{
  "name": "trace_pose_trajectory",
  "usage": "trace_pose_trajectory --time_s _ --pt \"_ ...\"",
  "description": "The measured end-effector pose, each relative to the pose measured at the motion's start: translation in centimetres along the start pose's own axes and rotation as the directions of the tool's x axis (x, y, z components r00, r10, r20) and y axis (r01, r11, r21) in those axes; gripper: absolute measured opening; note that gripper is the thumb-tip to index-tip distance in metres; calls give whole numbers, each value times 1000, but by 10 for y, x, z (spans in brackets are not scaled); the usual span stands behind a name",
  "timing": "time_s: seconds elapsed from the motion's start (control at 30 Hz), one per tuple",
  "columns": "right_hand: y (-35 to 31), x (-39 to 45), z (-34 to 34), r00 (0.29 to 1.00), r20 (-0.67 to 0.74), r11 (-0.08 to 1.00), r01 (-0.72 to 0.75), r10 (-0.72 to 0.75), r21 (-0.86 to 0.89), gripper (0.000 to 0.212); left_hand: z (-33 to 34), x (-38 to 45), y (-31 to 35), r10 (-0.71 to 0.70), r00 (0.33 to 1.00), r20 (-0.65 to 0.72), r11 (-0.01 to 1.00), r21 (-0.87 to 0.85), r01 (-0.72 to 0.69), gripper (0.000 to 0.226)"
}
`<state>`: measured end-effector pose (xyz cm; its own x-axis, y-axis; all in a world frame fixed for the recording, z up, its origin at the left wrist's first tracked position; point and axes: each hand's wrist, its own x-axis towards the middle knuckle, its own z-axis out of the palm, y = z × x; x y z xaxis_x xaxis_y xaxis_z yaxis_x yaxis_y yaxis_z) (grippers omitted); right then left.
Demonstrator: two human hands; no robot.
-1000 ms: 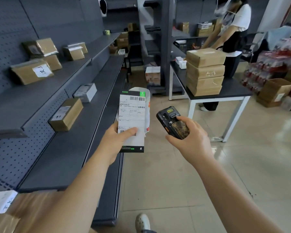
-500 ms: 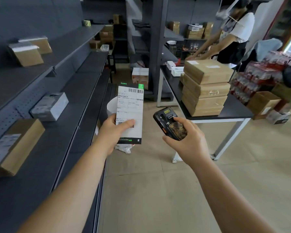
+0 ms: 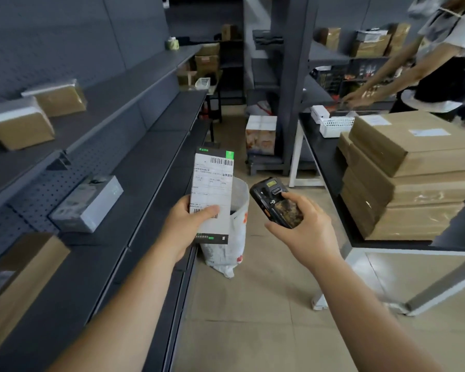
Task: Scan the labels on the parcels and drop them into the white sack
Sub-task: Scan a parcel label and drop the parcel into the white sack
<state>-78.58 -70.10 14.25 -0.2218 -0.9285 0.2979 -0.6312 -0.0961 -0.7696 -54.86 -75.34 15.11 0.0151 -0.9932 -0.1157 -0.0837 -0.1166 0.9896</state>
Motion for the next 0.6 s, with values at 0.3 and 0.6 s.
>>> trace_pose_trajectory --time_s 0.3,0.6 --pt "54 147 35 996 94 997 -1 -6 71 62 31 127 0 -43 995 -95 999 13 45 26" --pt "95 254 137 975 210 996 -82 74 30 63 -1 271 -54 -187 972 -142 981 27 192 33"
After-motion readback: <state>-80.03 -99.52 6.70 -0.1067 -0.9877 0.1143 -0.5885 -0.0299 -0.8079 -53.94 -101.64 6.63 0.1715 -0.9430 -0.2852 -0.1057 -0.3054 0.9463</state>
